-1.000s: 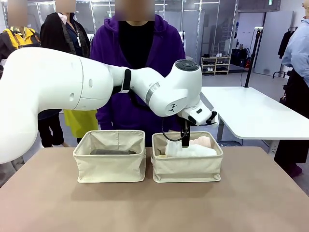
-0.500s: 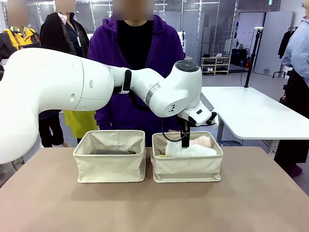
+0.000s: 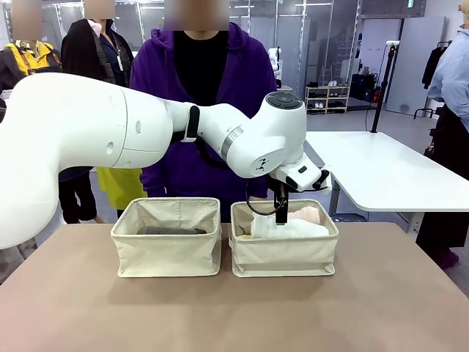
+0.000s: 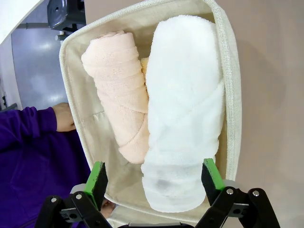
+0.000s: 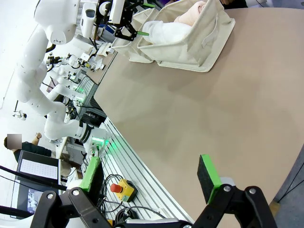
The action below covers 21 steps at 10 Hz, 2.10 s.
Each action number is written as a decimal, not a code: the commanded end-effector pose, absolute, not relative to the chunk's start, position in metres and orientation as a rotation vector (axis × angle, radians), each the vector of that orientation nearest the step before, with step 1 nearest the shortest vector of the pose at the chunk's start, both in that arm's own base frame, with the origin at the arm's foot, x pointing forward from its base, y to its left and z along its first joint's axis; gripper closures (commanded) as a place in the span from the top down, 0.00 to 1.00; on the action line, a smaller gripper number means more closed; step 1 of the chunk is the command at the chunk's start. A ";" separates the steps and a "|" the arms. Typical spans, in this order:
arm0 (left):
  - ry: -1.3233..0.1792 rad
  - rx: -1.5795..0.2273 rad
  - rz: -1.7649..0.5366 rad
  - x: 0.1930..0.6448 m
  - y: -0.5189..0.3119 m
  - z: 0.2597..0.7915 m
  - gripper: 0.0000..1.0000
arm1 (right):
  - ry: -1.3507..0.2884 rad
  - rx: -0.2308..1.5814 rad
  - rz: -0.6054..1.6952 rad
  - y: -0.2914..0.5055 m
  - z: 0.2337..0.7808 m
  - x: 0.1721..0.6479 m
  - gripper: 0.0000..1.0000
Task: Divide the towels into two baskets.
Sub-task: Pick up one hotel-folded towel from the bottom of the table and place it in the Fabric basket indicated by the person.
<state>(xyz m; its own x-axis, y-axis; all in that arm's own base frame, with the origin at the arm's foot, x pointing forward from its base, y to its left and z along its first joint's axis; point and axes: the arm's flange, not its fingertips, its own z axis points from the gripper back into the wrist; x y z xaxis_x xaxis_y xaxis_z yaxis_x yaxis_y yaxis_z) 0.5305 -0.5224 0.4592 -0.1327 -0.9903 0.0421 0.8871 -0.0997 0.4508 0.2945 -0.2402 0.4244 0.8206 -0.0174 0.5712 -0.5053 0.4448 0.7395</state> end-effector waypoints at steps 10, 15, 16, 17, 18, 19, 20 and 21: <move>-0.496 -0.614 -0.785 0.404 -0.240 0.563 1.00 | -0.560 1.091 0.306 -0.238 0.428 0.292 1.00; -0.631 -0.694 -0.336 0.295 -0.041 0.528 1.00 | -0.560 1.091 0.306 -0.238 0.428 0.292 1.00; -0.611 -0.666 -0.226 0.280 -0.007 0.520 1.00 | -0.560 1.091 0.306 -0.238 0.428 0.292 1.00; -0.652 -0.661 -0.111 0.267 0.022 0.514 1.00 | -0.560 1.091 0.306 -0.238 0.428 0.292 1.00; -0.658 -0.654 -0.019 0.251 0.046 0.507 1.00 | -0.560 1.091 0.306 -0.238 0.428 0.292 1.00; -0.714 -0.660 0.036 0.238 0.062 0.506 1.00 | -0.560 1.091 0.306 -0.238 0.428 0.292 1.00; -0.739 -0.655 0.101 0.224 0.076 0.504 1.00 | -0.560 1.091 0.306 -0.238 0.428 0.292 1.00; -0.747 -0.647 0.166 0.211 0.088 0.498 1.00 | -0.560 1.091 0.306 -0.238 0.428 0.292 1.00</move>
<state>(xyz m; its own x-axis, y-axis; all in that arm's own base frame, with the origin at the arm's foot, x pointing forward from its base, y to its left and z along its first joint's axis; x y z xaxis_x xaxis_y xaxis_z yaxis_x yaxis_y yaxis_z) 0.2621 0.1114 0.5443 0.7402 0.3120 0.5956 0.1202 0.8102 -0.5737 0.2940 -0.2404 0.4245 0.8206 -0.0188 0.5713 -0.5047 0.4452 0.7396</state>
